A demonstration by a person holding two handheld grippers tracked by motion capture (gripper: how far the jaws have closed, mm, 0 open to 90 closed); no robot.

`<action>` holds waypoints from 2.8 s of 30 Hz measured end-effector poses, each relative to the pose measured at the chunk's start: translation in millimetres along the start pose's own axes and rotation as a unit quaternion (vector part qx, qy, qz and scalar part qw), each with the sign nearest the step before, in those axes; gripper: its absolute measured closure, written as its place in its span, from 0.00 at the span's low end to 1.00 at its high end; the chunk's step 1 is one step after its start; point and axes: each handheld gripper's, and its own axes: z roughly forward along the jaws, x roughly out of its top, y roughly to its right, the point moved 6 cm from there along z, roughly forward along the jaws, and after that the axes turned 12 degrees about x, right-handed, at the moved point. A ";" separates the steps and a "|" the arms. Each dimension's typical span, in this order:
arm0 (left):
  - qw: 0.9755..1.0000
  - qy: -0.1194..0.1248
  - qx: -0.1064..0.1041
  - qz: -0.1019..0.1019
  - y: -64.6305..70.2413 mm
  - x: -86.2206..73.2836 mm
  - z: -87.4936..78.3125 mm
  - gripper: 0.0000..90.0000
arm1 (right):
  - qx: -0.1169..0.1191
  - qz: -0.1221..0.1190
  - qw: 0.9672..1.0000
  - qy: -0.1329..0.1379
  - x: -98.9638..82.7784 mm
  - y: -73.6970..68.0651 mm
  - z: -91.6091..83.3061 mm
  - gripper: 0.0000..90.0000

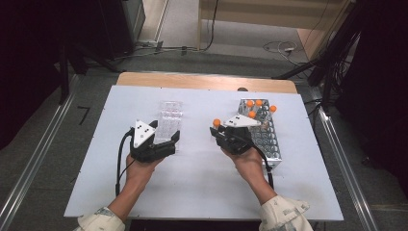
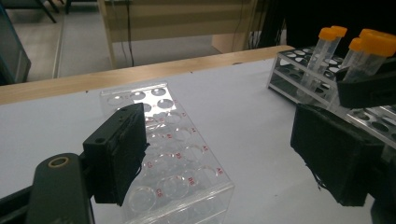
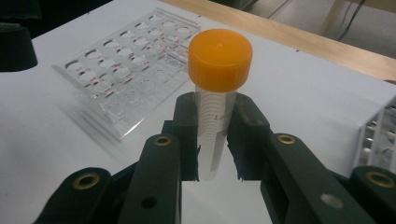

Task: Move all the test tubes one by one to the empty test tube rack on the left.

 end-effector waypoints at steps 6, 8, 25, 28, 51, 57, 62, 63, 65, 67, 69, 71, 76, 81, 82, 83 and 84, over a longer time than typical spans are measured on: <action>1.000 0.003 -0.011 0.003 6.3 3.7 1.6 0.23 | 0.013 -0.015 1.000 -0.005 3.1 -12.6 12.4 0.80; 1.000 0.005 -0.014 0.004 7.9 4.8 2.1 0.23 | 0.016 -0.016 1.000 -0.006 3.8 -14.4 13.8 0.80; 0.998 0.006 -0.066 0.017 36.2 19.8 8.9 0.34 | 0.040 -0.028 0.998 -0.025 5.8 -31.1 35.3 0.80; 0.997 0.004 -0.076 0.023 41.7 20.8 10.8 0.37 | 0.043 -0.028 0.998 -0.024 6.0 -32.8 36.4 0.80; 0.994 0.002 -0.106 0.037 51.1 19.0 14.0 0.69 | 0.058 -0.038 0.997 -0.018 9.0 -42.9 38.8 0.80; 0.993 0.001 -0.108 0.039 52.7 18.2 14.5 0.74 | 0.061 -0.038 0.997 -0.017 9.8 -44.1 37.7 0.80; 0.993 0.000 -0.112 0.035 52.8 18.4 14.9 0.76 | 0.062 -0.039 0.997 -0.017 10.0 -43.6 37.3 0.80; 0.993 0.000 -0.112 0.035 52.8 18.3 15.0 0.76 | 0.062 -0.039 0.997 -0.017 9.9 -43.5 37.2 0.80; 0.993 -0.001 -0.112 0.036 52.5 18.2 15.2 0.77 | 0.062 -0.040 0.997 -0.017 9.8 -43.4 37.1 0.80; 0.993 -0.001 -0.112 0.036 52.2 18.3 15.3 0.77 | 0.063 -0.040 0.997 -0.017 9.8 -43.4 37.2 0.80; 0.993 0.000 -0.112 0.034 51.8 18.6 15.6 0.77 | 0.063 -0.042 0.997 -0.015 9.8 -43.1 37.3 0.79; 0.993 -0.001 -0.112 0.034 51.6 18.6 16.1 0.77 | 0.066 -0.043 0.997 -0.013 9.7 -42.9 37.2 0.75; 0.994 -0.002 -0.109 0.031 49.5 20.0 17.6 0.77 | 0.070 -0.044 0.996 -0.014 9.6 -42.4 37.5 0.62; 0.995 0.004 -0.101 0.021 43.8 26.4 18.7 0.77 | 0.059 -0.044 0.997 -0.008 8.8 -38.5 37.5 0.44; 0.995 0.005 -0.099 0.018 42.3 27.6 18.8 0.77 | 0.055 -0.042 0.998 -0.007 8.4 -37.2 37.2 0.40; 0.995 0.005 -0.098 0.016 41.2 28.6 18.9 0.77 | 0.052 -0.039 0.998 -0.006 7.7 -35.9 37.1 0.37; 0.995 0.006 -0.096 0.015 40.0 29.3 19.2 0.77 | 0.047 -0.038 0.998 -0.003 6.9 -34.0 37.0 0.35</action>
